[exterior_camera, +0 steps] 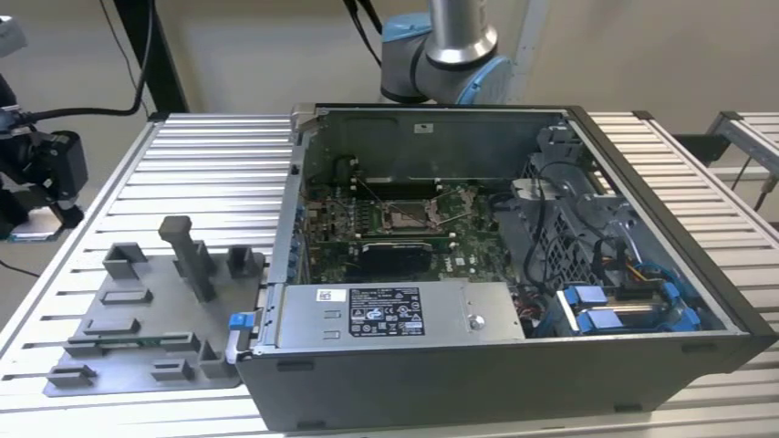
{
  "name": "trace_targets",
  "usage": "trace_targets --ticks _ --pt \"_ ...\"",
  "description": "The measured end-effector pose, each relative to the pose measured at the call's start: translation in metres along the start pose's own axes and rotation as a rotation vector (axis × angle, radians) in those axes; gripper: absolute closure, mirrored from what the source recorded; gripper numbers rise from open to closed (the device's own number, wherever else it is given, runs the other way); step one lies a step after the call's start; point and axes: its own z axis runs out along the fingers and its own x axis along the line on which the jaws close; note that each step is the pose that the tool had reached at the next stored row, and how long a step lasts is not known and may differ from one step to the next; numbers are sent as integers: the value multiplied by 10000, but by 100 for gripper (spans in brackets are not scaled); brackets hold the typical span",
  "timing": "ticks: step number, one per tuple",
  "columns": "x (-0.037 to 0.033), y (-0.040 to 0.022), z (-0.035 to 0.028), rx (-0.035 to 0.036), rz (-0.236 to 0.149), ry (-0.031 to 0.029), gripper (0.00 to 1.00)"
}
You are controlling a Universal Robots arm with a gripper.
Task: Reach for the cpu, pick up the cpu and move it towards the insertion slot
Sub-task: 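Pick up the cpu and move it towards the insertion slot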
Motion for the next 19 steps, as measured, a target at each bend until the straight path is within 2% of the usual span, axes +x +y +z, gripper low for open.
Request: trace_targets --ticks 4,11,19 --pt "0 0 -61 -1 0 -1 100" --pt "0 0 -211 0 -2 -1 100" --pt "1 2 -351 0 0 0 100"
